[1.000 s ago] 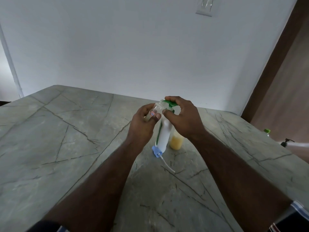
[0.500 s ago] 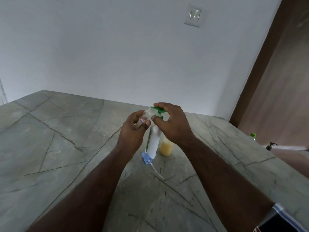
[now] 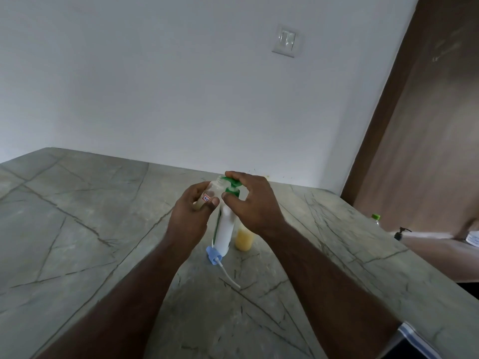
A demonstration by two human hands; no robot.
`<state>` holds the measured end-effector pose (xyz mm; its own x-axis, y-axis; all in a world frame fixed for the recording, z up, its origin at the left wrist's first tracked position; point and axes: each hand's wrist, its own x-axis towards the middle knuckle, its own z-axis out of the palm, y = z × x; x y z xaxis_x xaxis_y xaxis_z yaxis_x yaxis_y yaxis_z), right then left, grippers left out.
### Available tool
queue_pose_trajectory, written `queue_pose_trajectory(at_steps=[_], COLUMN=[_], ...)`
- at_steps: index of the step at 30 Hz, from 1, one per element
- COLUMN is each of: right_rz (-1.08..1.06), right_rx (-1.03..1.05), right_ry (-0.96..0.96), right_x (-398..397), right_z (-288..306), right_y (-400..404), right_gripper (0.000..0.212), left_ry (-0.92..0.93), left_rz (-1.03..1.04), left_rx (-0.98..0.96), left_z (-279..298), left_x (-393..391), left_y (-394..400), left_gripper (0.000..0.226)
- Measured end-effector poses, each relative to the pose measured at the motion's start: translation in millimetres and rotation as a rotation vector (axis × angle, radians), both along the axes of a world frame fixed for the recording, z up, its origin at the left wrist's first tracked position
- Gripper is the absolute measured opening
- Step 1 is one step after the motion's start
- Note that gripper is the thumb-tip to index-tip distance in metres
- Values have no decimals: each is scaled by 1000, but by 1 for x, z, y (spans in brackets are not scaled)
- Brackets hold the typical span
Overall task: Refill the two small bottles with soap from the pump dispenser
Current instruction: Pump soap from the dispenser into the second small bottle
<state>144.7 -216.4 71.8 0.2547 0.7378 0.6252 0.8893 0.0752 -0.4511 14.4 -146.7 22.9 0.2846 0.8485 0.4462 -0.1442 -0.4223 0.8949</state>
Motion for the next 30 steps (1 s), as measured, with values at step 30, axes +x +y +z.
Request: queue_pose_trajectory(at_steps=[30], right_rz=[-2], right_rx=[32], right_ry=[18], right_x=[-1], right_z=[-7], right_y=[1], right_gripper=[45], left_ry=[0], left_rz=[13], left_rx=[-6], left_z=[3], left_x=[-3], left_y=[1], left_gripper=[31])
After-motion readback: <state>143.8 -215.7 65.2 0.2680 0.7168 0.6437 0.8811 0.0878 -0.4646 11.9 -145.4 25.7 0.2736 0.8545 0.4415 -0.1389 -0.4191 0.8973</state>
